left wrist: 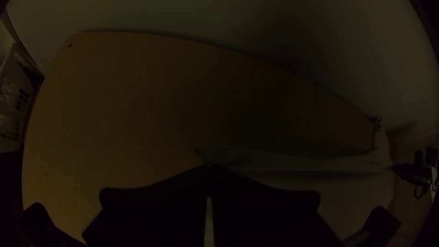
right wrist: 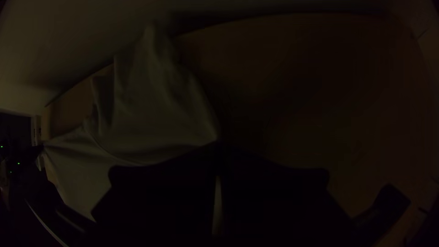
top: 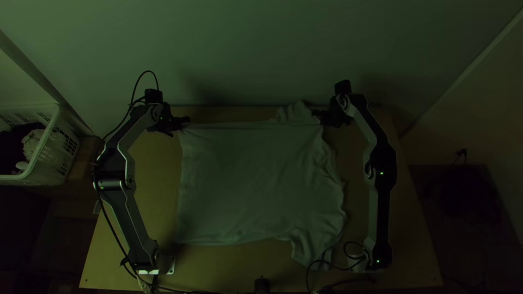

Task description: Fold the t-shirt

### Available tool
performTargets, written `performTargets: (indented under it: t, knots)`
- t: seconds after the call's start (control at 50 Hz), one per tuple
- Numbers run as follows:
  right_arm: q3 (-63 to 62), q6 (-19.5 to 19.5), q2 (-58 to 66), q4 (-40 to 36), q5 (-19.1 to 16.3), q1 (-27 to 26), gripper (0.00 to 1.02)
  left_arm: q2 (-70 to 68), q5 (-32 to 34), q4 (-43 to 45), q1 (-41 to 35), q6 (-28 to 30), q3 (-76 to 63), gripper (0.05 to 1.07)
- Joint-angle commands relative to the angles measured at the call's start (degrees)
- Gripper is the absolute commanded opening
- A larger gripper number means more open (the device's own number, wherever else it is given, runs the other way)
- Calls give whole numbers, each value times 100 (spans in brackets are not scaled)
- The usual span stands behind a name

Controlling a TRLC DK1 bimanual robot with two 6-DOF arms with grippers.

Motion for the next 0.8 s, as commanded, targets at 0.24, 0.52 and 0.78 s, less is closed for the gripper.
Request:
performTargets:
  t: [0.24,0.52,0.78]
  knots:
    - [-111,-52,-714,-159,66,-164,2,-739,-23,-95,10,-30,-291,8]
    - [-120,-113,-899,-590,66,-112,2,-1065,4,-201,-254,-180,-291,8]
    - [-603,-289,-1250,-730,75,-76,2,-1320,13,-262,-245,-153,-819,8]
